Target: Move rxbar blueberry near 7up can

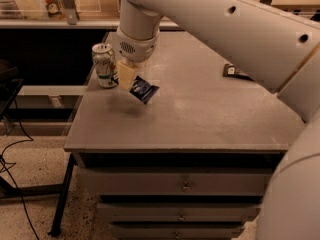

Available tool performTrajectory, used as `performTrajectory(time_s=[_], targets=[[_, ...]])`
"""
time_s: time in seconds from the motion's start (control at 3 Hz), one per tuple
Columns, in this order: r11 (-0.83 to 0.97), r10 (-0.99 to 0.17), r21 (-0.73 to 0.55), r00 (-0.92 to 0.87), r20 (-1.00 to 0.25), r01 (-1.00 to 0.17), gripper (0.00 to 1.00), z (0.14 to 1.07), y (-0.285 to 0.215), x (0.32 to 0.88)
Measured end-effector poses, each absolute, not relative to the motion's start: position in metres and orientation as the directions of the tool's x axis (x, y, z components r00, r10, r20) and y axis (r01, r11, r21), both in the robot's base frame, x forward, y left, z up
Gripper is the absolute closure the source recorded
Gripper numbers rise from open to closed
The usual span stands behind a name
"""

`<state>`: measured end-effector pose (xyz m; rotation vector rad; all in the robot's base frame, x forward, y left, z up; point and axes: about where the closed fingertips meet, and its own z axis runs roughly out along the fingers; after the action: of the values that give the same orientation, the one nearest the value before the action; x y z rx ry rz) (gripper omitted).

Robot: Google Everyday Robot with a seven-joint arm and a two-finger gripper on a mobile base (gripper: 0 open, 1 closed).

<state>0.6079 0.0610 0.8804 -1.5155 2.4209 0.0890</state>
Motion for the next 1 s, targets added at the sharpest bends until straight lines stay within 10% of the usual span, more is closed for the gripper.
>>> performTrajectory(time_s=[1.0], targets=[[0.4, -0.895, -0.13, -0.357, -0.268, -0.907, 0.36, 0.869, 0.099, 0.625]])
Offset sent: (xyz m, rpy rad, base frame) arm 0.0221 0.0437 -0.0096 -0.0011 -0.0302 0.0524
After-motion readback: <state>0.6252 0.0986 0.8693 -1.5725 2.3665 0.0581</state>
